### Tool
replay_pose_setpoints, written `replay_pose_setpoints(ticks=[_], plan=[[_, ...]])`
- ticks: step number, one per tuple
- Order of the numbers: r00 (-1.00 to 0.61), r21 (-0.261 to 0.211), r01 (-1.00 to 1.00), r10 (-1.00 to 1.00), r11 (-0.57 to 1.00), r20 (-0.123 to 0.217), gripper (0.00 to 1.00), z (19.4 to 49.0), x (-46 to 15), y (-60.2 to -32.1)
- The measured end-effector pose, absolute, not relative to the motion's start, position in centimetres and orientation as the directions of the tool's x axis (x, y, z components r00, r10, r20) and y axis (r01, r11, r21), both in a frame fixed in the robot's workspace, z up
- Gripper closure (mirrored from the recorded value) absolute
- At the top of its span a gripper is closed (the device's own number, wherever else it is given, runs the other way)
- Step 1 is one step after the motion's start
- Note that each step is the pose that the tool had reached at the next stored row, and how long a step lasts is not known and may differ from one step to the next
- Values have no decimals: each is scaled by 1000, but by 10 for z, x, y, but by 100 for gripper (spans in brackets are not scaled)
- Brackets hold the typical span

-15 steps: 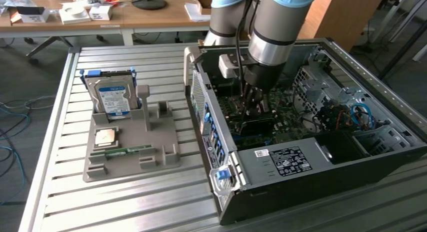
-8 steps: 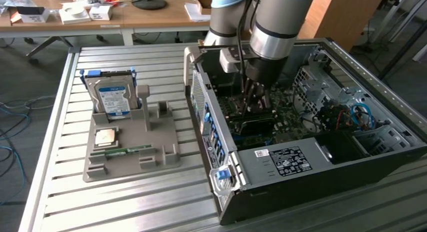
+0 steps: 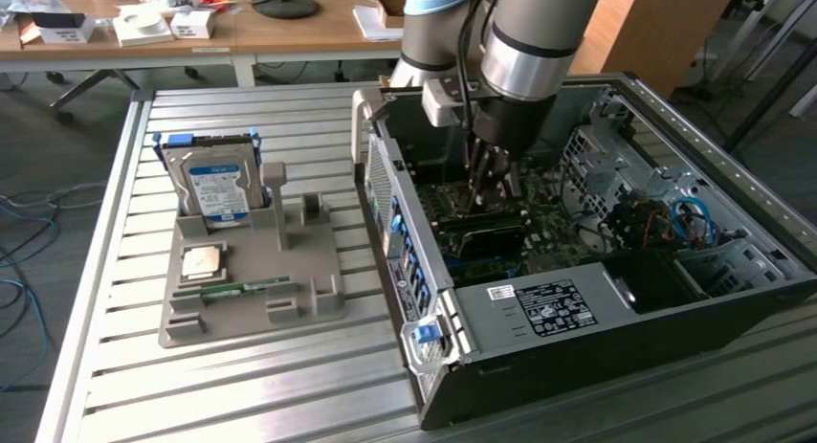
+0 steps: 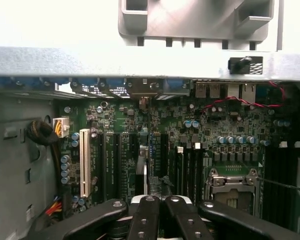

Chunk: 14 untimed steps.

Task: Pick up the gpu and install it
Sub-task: 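Press down on the gpu until it lock into place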

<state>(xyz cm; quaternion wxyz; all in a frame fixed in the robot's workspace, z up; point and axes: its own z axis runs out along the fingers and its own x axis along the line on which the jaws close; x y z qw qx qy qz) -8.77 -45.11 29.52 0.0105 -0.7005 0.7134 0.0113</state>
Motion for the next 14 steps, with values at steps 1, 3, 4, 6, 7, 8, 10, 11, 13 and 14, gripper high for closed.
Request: replay_pose_setpoints(ticks=[1,3,4,6,7,8,10,11,13,14], plan=[[-18,1,-1000,-999,18,-31,89,296,-88,-451],[-18,1,-1000,-999,18,-31,89,298,-88,-451],[-18,1,-1000,-999,18,-31,89,299,-88,-451],[-18,1,-1000,-999,18,-31,89,302,-88,-451],[-18,1,-1000,-999,18,-31,89,302,-88,-451],[-18,1,-1000,-999,18,-31,89,302,-88,-451],[-18,1,-1000,-999,18,-31,89,302,-88,-451],[-18,1,-1000,-999,18,-31,89,302,-88,-451],[-18,1,-1000,-999,18,-31,89,303,-88,-451],[-18,1,-1000,-999,18,-31,89,303,-88,-451]])
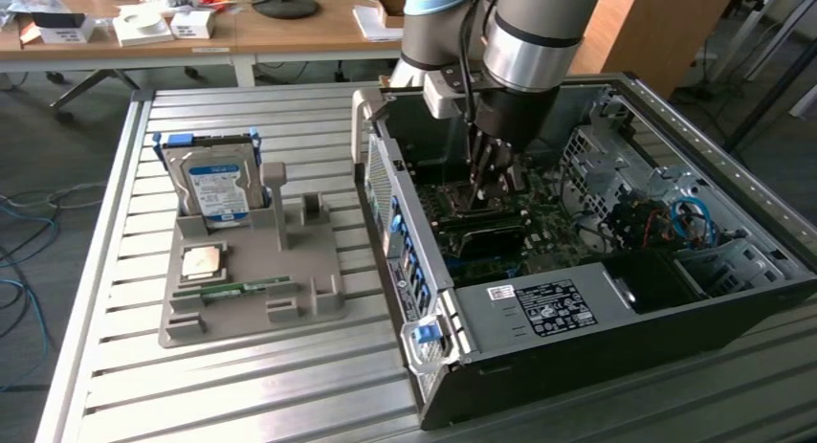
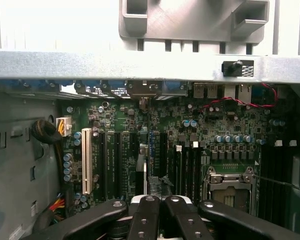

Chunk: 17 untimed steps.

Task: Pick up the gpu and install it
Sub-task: 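Press down on the gpu until it lock into place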

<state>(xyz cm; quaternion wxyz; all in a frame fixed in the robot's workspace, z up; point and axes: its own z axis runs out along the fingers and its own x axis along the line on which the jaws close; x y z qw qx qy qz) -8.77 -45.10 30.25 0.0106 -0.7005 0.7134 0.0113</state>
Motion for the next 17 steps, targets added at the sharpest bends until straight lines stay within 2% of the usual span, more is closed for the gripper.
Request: replay_pose_setpoints(ticks=[17], plan=[[-18,1,-1000,-999,18,-31,89,303,-84,-451]])
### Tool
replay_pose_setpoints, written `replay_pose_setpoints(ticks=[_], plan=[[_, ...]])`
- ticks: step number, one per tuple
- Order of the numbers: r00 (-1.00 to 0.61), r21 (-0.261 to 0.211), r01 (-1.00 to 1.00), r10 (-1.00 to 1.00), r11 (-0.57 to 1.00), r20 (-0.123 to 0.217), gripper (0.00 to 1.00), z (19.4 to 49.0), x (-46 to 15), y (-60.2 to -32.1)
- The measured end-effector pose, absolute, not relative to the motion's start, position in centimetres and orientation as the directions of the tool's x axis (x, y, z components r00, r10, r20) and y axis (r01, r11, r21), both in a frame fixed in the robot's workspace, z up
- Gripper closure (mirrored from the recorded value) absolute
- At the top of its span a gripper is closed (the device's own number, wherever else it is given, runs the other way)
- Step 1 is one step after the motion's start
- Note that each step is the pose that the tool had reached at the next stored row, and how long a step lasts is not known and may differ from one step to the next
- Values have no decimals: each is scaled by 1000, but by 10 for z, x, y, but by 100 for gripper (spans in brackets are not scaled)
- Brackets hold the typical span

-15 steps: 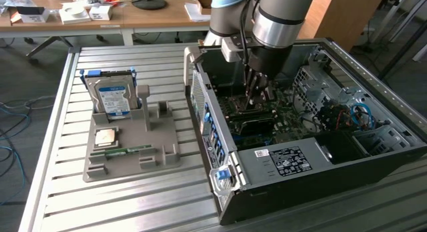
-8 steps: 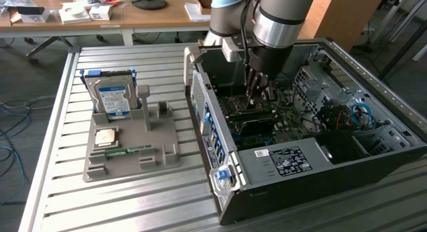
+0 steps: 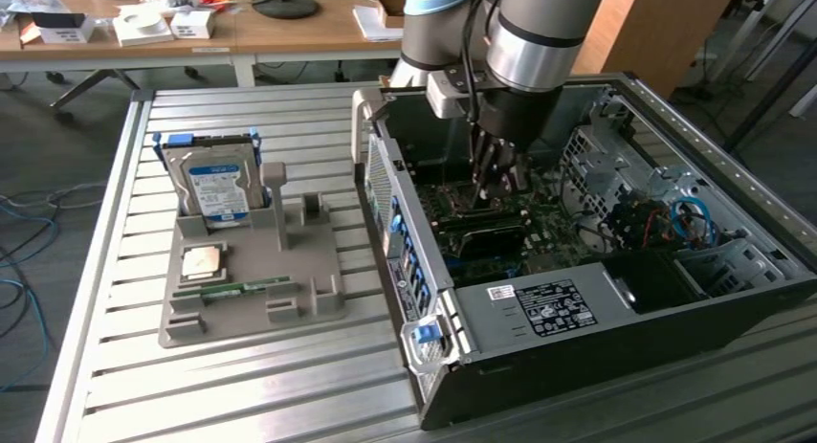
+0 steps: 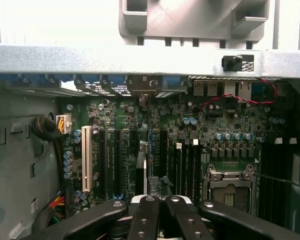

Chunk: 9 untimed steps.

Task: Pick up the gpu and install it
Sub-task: 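Press down on the gpu until it lock into place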

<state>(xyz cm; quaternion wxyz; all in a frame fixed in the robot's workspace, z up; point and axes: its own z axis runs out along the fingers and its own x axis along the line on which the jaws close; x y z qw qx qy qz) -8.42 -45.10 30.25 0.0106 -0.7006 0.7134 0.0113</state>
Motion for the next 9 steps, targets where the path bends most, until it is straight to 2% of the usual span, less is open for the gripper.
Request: replay_pose_setpoints(ticks=[9], plan=[[-18,1,-1000,-999,18,-31,89,303,-83,-451]])
